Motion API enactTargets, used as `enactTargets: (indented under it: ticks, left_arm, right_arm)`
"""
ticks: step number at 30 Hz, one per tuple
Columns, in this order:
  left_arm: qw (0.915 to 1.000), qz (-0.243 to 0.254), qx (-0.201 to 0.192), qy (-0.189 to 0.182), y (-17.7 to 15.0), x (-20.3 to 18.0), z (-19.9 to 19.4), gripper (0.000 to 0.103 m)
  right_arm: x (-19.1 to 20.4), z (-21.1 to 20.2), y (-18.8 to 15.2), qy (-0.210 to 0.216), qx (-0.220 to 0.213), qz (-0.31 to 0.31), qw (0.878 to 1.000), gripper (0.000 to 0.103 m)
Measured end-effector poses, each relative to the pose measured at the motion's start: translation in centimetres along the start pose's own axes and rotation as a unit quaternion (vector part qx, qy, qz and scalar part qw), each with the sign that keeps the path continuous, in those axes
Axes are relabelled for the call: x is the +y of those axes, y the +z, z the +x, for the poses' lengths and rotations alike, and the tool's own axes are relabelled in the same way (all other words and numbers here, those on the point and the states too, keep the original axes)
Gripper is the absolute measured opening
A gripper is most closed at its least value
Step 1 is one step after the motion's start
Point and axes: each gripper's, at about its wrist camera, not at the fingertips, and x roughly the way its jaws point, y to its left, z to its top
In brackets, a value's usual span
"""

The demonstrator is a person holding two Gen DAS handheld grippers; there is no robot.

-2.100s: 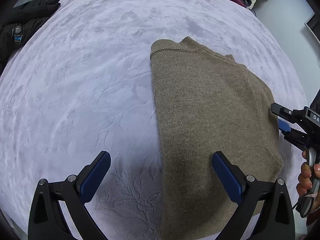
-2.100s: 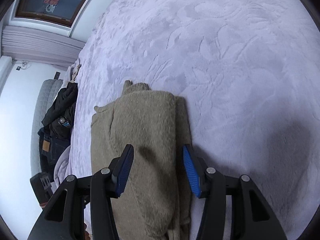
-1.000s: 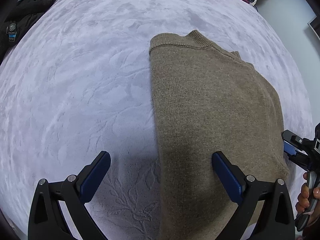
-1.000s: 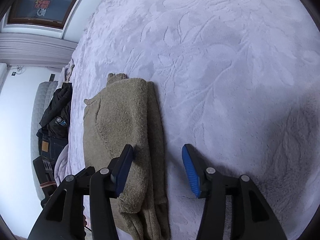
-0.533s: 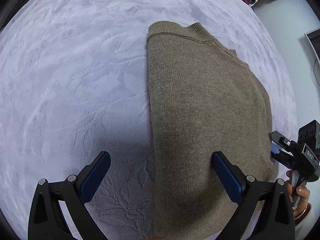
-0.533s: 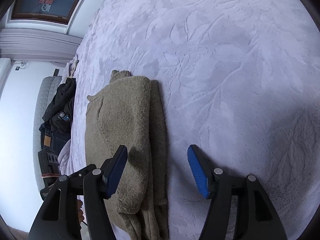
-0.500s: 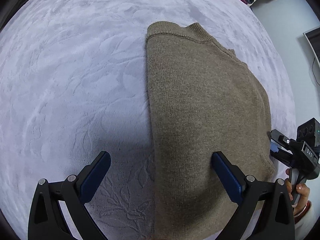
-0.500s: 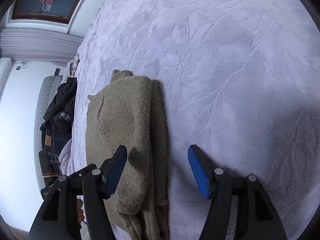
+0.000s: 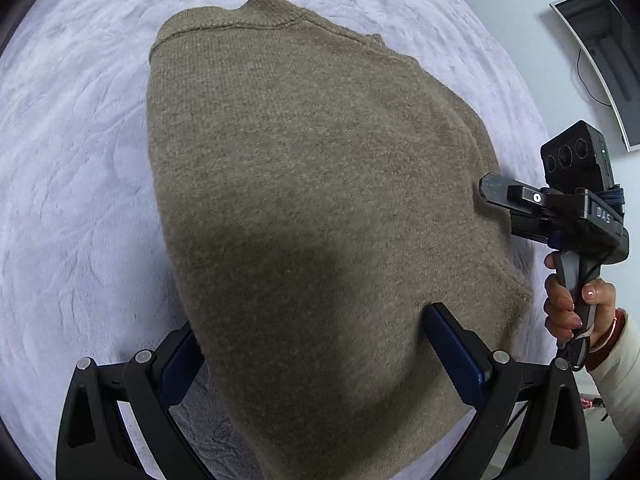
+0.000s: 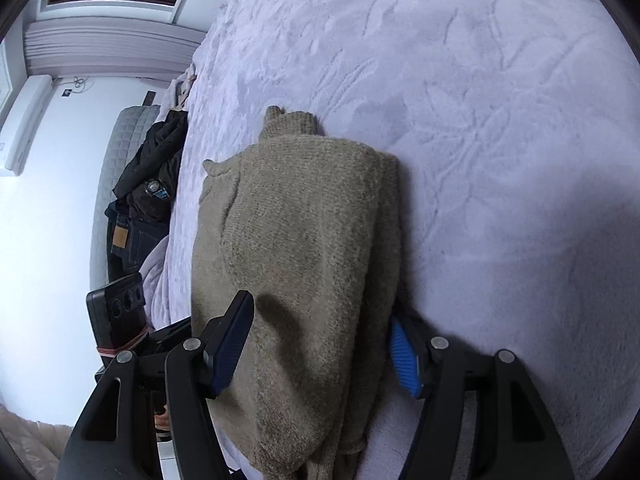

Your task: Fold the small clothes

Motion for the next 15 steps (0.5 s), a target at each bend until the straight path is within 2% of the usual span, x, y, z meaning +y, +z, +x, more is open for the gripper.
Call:
enactTargets:
  ticks: [5, 10, 12, 14, 15]
  left_arm:
    - [0.9999, -0.009, -0.007, 0.004, 0.3, -0.5, 0.6, 0.102]
    - [0.9997, -0.022, -0.006, -0.005, 0.7, -0.8, 1.9, 0.102]
    - [0.9997, -0.018, -0.015, 0.002, 0.5, -1.0, 1.5, 0.099]
    - [0.9996, -0.008, -0.026, 0.010, 0.2, -1.7, 1.1, 0.090]
    - [0.9994, -0.002, -0.033, 0.013, 0.0, -2.1, 0.7, 0.084]
  right_arm:
    - [0.5, 1.7, 1.0, 0.014, 0.023, -0.020, 0.999, 0.069]
    - [-0.3, 2.8, 1.8, 0.045, 0.027, -0.005, 0.999, 0.069]
    - [-0.4, 2.8, 1.7, 0.039, 0.025, 0.004, 0.999, 0.061]
    - [-0.3, 2.7, 1.7, 0.046, 0.026, 0.015, 0.998, 0.033]
    - [-0.2, 2.6, 1.6, 0.057, 0.022, 0.021, 0.998, 0.032]
